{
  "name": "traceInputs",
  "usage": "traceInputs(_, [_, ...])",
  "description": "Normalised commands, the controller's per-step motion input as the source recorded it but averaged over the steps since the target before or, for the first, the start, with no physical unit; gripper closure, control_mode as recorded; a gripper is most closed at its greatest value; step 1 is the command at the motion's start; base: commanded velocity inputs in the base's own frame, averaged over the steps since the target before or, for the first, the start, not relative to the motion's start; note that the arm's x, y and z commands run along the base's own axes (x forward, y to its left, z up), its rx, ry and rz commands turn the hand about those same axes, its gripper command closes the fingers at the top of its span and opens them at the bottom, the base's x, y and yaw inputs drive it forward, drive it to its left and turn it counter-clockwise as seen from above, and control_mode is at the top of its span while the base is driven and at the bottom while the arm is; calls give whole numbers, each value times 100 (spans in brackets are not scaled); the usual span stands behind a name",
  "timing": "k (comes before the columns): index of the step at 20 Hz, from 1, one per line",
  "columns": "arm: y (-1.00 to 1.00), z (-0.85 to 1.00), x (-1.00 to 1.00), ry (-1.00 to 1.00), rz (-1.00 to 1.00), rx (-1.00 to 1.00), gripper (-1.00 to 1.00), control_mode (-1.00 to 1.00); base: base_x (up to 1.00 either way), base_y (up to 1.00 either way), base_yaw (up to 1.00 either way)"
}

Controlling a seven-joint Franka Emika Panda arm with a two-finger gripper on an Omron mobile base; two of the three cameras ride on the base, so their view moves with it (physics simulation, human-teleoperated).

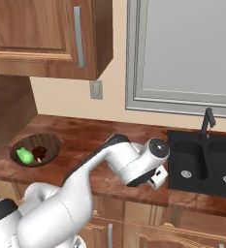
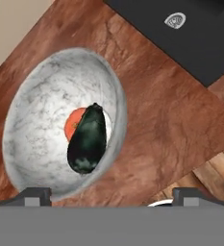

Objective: Place the bowl containing the eggplant and squash in the microwave. Close the microwave door and press the start button to microwave the meal.

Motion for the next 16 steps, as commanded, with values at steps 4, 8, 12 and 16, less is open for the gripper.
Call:
traceInputs(4, [-18,-25,28,4,-2,6,-100,-100,0,0,0])
traceInputs(8, [-1,-19,28,6,0,4,-100,-100,0,0,0])
traceInputs(12, [0,-16,28,4,0,0,-100,-100,0,0,0])
traceInputs(16, [0,-24,26,3,0,0,-100,-100,0,0,0])
